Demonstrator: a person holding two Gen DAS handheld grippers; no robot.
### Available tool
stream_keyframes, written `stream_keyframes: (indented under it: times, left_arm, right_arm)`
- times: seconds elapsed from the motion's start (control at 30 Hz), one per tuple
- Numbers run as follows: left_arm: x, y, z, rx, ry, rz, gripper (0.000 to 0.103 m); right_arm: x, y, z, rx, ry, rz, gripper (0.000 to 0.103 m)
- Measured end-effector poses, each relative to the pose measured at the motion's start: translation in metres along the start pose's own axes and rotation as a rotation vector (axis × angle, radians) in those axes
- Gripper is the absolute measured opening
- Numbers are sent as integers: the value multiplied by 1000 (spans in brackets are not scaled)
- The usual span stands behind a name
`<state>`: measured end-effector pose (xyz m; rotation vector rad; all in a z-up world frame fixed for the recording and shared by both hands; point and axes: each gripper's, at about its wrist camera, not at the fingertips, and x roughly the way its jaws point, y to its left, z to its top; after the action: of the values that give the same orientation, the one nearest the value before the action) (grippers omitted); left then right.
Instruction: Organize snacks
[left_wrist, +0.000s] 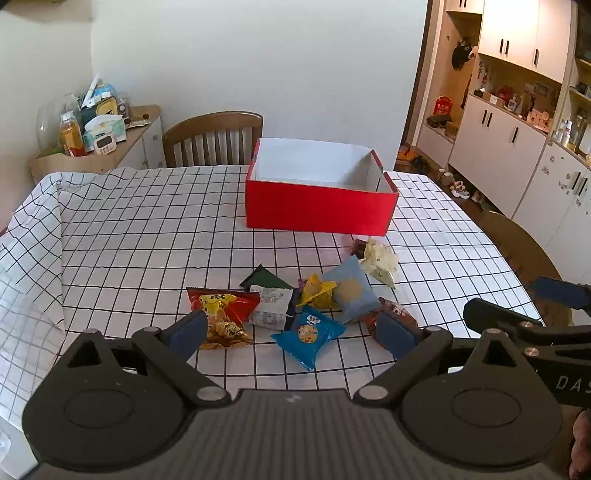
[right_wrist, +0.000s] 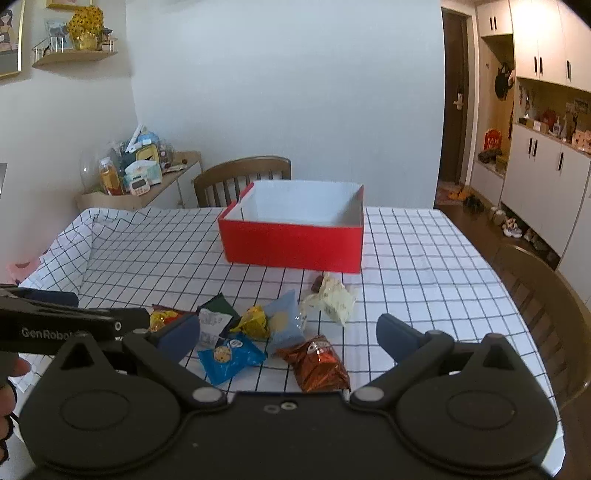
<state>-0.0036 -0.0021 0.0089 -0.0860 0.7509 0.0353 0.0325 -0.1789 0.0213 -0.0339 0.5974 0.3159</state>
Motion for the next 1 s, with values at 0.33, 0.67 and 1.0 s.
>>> stream_keyframes:
  times: [0.33, 0.67, 1.0]
  left_arm:
    - [-1, 1, 1, 8, -10, -11, 99]
    - [-2, 1, 1, 8, -16, -12, 99]
    - [-4, 1, 2, 14, -25, -12, 99]
  right_arm:
    - [0, 3, 1, -4, -12, 3, 100]
    - [0, 3, 0, -2, -12, 3, 100]
    - [1, 2, 0, 4, -9, 1, 101]
